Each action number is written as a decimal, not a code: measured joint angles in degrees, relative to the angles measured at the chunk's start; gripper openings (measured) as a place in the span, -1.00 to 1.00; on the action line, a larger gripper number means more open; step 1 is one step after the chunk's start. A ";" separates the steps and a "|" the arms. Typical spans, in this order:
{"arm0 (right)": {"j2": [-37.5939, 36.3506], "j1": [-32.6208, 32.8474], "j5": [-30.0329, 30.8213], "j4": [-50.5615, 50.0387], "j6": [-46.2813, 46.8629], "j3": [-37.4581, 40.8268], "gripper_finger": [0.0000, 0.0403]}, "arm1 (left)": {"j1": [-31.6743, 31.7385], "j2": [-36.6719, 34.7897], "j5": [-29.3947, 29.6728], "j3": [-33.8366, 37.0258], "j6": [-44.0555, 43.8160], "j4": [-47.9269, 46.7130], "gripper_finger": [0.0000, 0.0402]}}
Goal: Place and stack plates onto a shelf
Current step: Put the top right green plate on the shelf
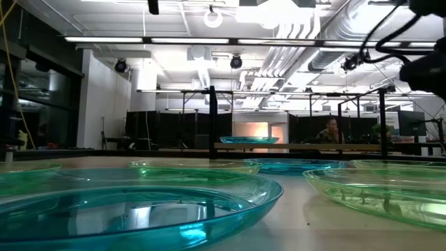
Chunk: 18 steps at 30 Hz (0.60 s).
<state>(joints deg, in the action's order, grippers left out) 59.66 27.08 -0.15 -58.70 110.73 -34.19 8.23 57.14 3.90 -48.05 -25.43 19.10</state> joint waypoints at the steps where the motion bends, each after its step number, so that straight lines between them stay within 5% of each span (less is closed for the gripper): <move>1: 0.00 0.52 0.84 0.06 2.12 0.62 -0.28 | 0.00 0.00 0.00 0.00 0.00 0.02 -1.00; 18: -0.08 1.24 4.98 11.33 16.79 12.23 -0.29 | 0.00 0.00 0.00 0.00 0.02 0.04 -1.00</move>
<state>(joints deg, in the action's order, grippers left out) 59.58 28.32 4.83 -47.36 127.52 -21.96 8.23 57.14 3.90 -48.05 -25.41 19.14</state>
